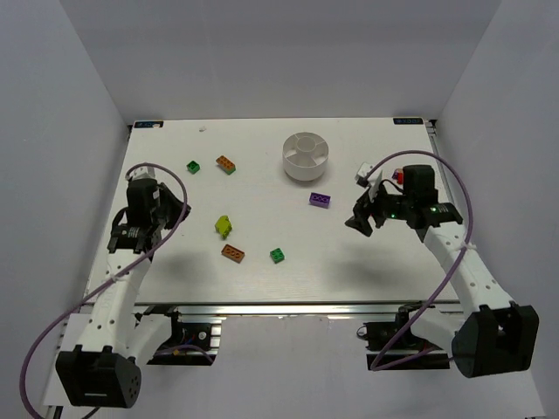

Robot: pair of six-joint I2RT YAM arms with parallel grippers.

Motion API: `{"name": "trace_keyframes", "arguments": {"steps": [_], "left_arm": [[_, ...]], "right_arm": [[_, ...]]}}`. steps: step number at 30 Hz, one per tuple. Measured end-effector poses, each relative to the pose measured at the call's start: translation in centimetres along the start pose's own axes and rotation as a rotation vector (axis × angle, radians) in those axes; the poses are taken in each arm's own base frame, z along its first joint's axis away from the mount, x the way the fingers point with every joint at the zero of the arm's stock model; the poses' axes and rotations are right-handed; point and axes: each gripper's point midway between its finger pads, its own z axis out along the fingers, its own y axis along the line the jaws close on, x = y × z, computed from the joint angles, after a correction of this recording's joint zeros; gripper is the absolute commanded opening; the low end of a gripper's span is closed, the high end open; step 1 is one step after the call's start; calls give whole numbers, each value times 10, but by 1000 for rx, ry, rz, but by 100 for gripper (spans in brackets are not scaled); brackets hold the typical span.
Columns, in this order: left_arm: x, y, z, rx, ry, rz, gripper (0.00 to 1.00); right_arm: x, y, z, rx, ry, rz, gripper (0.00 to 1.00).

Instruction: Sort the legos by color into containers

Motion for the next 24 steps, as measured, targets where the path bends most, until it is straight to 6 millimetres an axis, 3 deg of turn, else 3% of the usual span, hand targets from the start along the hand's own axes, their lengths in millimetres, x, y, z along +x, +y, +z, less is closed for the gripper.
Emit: {"name": "trace_keyframes", "arguments": {"steps": [1, 2, 3, 4, 5, 6, 8, 11, 20, 24], "left_arm": [[-2, -1, 2, -7, 6, -2, 4], [-4, -2, 6, -20, 20, -3, 13], [-7, -3, 10, -31, 30, -5, 25], [-10, -5, 16, -43, 45, -8, 37], [-13, -7, 24, -55, 60, -12, 54], [-16, -8, 32, -72, 78, -17, 60], [-21, -10, 49, -98, 106, -30, 68], [-30, -7, 81, -162, 149, -38, 70], [-65, 4, 190, -307, 200, 6, 71], [-59, 16, 231, -359, 241, 11, 71]], "right_arm": [[1, 7, 6, -44, 2, 5, 64], [1, 14, 11, -83, 6, 17, 2], [3, 19, 17, -117, 13, 39, 0], [4, 23, 22, -139, 19, 65, 0], [5, 27, 26, -155, 26, 99, 7], [6, 30, 30, -168, 32, 134, 30], [6, 35, 35, -181, 39, 194, 64], [1, 35, 42, -183, 30, 237, 71], [-8, 32, 46, -181, -5, 245, 74], [-8, 32, 47, -183, -7, 242, 75]]}}
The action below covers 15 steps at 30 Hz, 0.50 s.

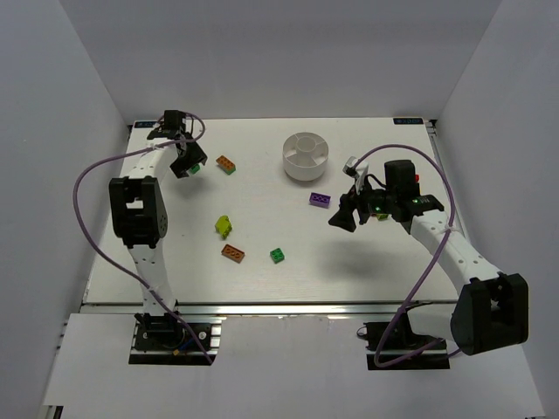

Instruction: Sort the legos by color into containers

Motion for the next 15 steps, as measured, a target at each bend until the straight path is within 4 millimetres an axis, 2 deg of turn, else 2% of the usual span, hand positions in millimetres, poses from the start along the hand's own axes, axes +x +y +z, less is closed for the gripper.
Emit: {"name": "trace_keyframes", "arguments": {"steps": [4, 8, 11, 15], "left_arm": [[2, -2, 38, -32, 40, 2, 72], [5, -2, 63, -59, 68, 7, 72], [4, 1, 71, -79, 71, 8, 71], [-3, 4, 70, -105, 50, 9, 70]], "right_arm": [[0, 0, 0, 0, -1, -6, 75], [2, -1, 2, -2, 5, -4, 76], [3, -2, 3, -4, 9, 1, 76], [4, -2, 3, -4, 10, 3, 76]]}}
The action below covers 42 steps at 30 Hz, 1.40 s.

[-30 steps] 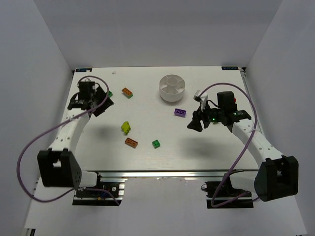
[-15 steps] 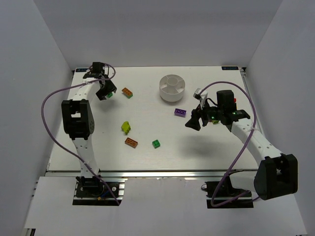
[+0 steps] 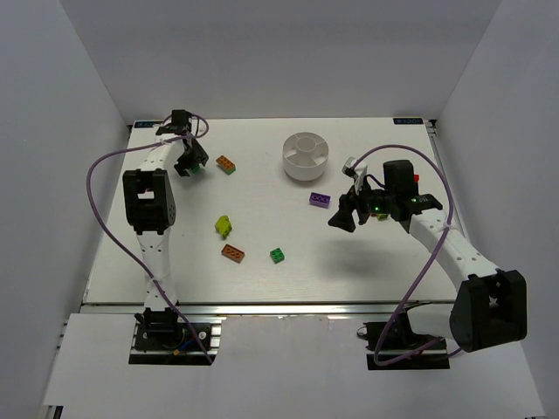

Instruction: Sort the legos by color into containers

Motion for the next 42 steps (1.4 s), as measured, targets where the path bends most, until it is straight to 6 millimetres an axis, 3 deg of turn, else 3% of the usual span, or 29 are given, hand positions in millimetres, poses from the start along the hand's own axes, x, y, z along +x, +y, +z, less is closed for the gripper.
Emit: {"name": "trace_keyframes", "arguments": {"steps": [5, 13, 24, 28, 30, 31, 34, 35, 39, 42], "left_arm": [[-15, 1, 2, -29, -46, 4, 65], [-17, 4, 18, -57, -57, 28, 52], [-17, 5, 18, -56, -59, 44, 11], [-7, -4, 12, 24, -45, 40, 5], [11, -5, -4, 90, -7, 42, 4], [20, -6, -13, 125, 5, 44, 3], [40, -21, -57, 281, 16, 61, 3], [42, -30, -77, 355, 1, 68, 2], [39, -74, -159, 654, -81, 119, 1], [37, -111, -207, 844, -141, 183, 2]], "right_arm": [[0, 0, 0, 0, 0, 3, 76], [1, 0, 0, -2, 3, 2, 76], [1, 2, 0, -10, 3, -3, 75], [1, 2, 0, -11, 3, -12, 68], [1, 2, 0, -16, 1, -17, 61], [1, 3, 0, -20, 0, -18, 50], [-3, 7, -2, -37, -7, -23, 26], [-4, 9, -3, -42, -12, -28, 23], [-16, 15, -10, -54, -44, -44, 20], [-25, 18, -15, -54, -68, -61, 23]]}}
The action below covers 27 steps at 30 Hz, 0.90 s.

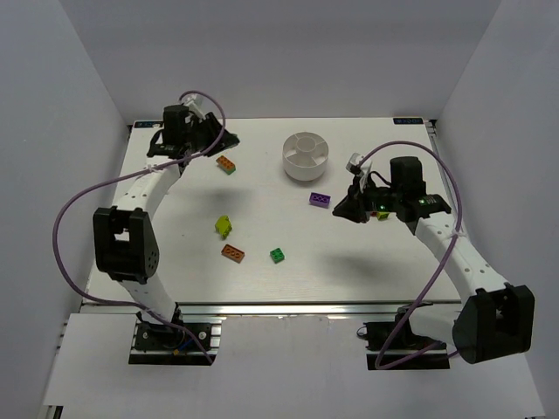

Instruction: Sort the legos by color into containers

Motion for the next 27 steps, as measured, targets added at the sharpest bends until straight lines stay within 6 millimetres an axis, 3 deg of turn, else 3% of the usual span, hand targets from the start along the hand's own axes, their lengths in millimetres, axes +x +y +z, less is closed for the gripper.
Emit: {"name": "trace_keyframes", "arguments": {"steps": [5, 10, 15, 27], "left_arm": [[26, -70, 35, 200, 77, 94, 1], [59, -104, 86, 280, 168, 123, 5], [59, -113, 119, 304, 167, 113, 7], [66, -92, 168, 247, 168, 80, 17]], "right_arm": [[-8, 3, -3, -1, -20, -6, 26], [-13, 3, -9, 13, -36, 1, 28], [-22, 6, -18, 31, -64, -15, 30], [-24, 2, -31, 72, -88, -14, 33]]}}
